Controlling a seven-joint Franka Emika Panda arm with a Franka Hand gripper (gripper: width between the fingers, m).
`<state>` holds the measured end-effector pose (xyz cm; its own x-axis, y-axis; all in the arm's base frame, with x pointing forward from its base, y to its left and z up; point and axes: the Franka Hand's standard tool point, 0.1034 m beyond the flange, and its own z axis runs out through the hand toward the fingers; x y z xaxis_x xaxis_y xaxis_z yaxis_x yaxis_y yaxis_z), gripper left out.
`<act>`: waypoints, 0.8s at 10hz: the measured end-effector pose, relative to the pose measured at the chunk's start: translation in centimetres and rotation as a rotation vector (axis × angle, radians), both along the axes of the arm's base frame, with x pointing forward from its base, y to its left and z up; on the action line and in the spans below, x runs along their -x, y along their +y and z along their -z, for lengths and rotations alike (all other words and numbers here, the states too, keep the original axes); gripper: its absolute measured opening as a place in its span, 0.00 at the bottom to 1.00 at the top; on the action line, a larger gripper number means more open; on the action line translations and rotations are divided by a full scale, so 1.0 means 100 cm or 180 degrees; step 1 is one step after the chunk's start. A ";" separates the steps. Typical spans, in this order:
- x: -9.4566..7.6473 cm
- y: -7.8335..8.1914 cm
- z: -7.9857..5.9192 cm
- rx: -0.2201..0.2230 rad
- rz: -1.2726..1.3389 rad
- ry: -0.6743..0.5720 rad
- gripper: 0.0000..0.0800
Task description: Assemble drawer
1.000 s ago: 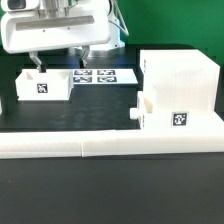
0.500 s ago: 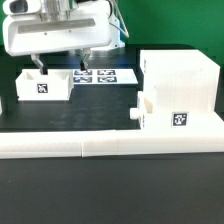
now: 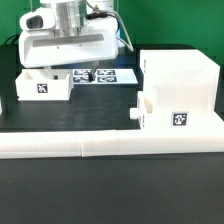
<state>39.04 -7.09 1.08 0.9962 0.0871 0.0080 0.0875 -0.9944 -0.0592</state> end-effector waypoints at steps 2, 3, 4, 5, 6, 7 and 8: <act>0.006 -0.001 0.005 0.0014 -0.0006 -0.0015 0.81; 0.008 -0.003 0.005 0.0024 0.0009 -0.0026 0.81; 0.009 -0.003 0.005 0.0032 0.0025 -0.0046 0.81; 0.008 -0.002 0.005 0.0037 0.0035 -0.0062 0.81; 0.007 -0.001 0.005 0.0043 0.0024 -0.0081 0.70; 0.007 -0.001 0.005 0.0043 0.0017 -0.0082 0.70; 0.007 -0.001 0.005 0.0043 0.0015 -0.0082 0.45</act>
Offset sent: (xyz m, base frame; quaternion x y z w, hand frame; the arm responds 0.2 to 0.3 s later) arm -0.0143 -0.0119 -0.0161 -0.0326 0.0123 0.0332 0.9988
